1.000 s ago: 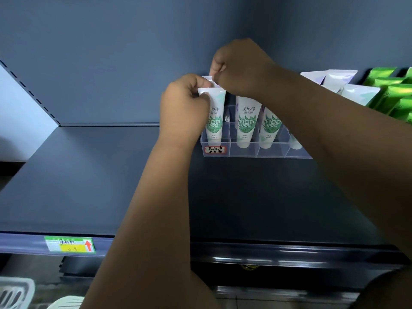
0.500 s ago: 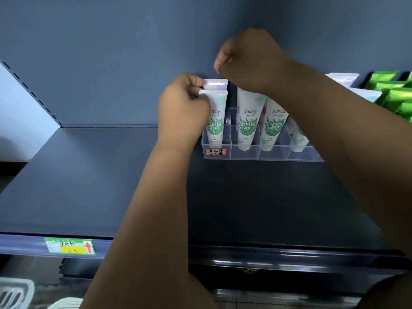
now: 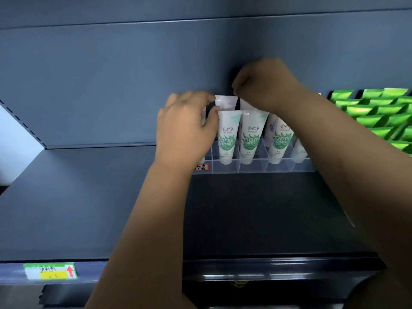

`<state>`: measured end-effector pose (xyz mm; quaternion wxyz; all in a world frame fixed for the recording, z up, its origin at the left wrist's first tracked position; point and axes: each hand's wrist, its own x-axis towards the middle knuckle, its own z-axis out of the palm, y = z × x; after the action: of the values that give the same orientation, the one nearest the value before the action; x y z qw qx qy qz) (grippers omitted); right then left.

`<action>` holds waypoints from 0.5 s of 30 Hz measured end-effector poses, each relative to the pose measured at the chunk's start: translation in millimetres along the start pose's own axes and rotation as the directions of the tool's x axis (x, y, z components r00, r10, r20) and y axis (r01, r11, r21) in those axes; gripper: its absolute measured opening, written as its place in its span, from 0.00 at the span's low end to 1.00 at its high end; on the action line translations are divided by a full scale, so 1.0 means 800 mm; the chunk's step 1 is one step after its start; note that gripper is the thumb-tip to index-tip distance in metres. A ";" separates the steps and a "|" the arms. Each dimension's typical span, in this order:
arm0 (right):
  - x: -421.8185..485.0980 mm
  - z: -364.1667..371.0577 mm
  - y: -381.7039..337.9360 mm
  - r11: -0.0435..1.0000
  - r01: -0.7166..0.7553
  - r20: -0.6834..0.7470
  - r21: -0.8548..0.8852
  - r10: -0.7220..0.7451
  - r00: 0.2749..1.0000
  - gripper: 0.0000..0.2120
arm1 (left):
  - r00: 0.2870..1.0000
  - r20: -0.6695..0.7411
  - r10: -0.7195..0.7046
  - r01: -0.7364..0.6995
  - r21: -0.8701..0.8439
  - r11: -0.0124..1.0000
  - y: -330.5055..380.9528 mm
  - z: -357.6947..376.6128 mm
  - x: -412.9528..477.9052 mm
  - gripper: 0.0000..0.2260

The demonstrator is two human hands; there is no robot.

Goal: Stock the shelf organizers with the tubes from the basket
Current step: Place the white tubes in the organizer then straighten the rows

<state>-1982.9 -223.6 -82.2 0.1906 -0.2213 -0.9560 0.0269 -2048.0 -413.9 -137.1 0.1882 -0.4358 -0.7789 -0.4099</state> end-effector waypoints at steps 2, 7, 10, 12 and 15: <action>0.000 0.001 0.000 1.000 -0.004 0.030 0.028 0.004 1.000 0.11 | 0.999 0.034 0.021 -0.023 0.041 0.999 0.003 0.006 0.000 0.12; 0.005 0.006 -0.007 0.992 -0.033 0.067 0.118 0.025 0.997 0.11 | 0.998 0.057 0.034 -0.039 0.085 0.996 0.002 0.015 0.000 0.12; 0.009 0.012 -0.012 0.995 -0.001 0.074 0.103 -0.007 0.997 0.11 | 0.998 0.042 0.038 -0.043 0.134 0.990 0.005 0.017 0.001 0.12; 0.009 0.014 -0.013 0.995 -0.002 0.073 0.097 -0.005 0.997 0.12 | 0.999 0.037 0.035 -0.040 0.129 0.991 0.005 0.018 0.001 0.12; 0.007 0.016 -0.014 0.996 -0.003 0.067 0.091 -0.004 0.998 0.14 | 0.998 0.059 0.023 -0.028 0.086 0.996 0.000 0.021 0.001 0.13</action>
<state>-1996.8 -231.2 -90.2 0.1684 -0.2112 -0.9597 0.0775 -2047.2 -400.2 -146.2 0.1896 -0.4488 -0.7953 -0.3607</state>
